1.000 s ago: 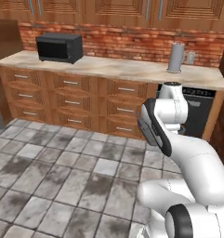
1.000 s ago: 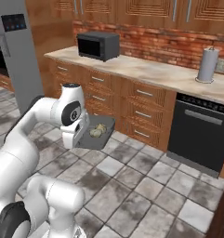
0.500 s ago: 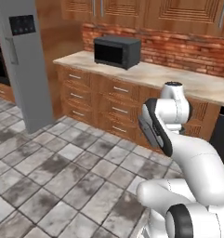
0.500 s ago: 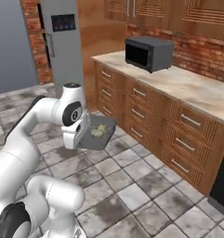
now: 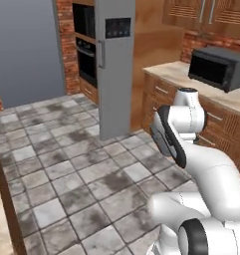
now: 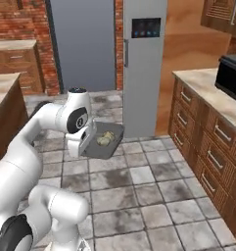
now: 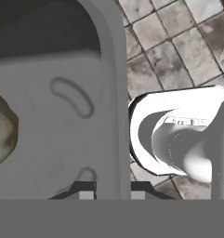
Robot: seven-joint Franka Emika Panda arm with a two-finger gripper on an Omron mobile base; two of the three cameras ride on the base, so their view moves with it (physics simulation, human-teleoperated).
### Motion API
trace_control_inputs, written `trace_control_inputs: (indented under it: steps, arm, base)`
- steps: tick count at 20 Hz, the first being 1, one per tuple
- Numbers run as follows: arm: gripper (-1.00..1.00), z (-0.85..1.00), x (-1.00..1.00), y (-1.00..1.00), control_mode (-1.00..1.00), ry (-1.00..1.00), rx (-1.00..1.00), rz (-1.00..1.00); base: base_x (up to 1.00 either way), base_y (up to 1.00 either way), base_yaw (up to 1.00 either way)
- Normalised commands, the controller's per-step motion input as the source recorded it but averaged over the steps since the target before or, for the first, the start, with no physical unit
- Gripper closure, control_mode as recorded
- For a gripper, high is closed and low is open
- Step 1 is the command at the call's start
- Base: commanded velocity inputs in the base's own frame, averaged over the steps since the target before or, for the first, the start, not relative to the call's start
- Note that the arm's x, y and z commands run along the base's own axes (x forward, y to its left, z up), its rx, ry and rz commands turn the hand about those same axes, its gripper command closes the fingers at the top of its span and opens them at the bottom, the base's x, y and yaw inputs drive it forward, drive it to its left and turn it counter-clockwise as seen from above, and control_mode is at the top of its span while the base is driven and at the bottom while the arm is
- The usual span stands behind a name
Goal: Place two dumplings into each of the tupperware containers and then place the containers in the fridge.
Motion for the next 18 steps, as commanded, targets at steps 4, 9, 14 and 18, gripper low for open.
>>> trace_control_inputs:
  steps: [4, 9, 14, 18]
  arm:
    - [1.0, 0.0, 0.0, 0.0, 1.0, 0.0, 0.0, 0.0]
    - [1.0, 0.0, 0.0, 0.0, 1.0, 0.0, 0.0, 0.0]
    - [1.0, 0.0, 0.0, 0.0, 1.0, 0.0, 0.0, 0.0]
    - [1.0, 0.0, 0.0, 0.0, 1.0, 0.0, 0.0, 0.0]
  base:
    - [1.0, -0.01, 0.67]
    - [1.0, -0.02, 0.57]
    - [1.0, -0.22, 0.25]
    - [1.0, -0.04, 0.13]
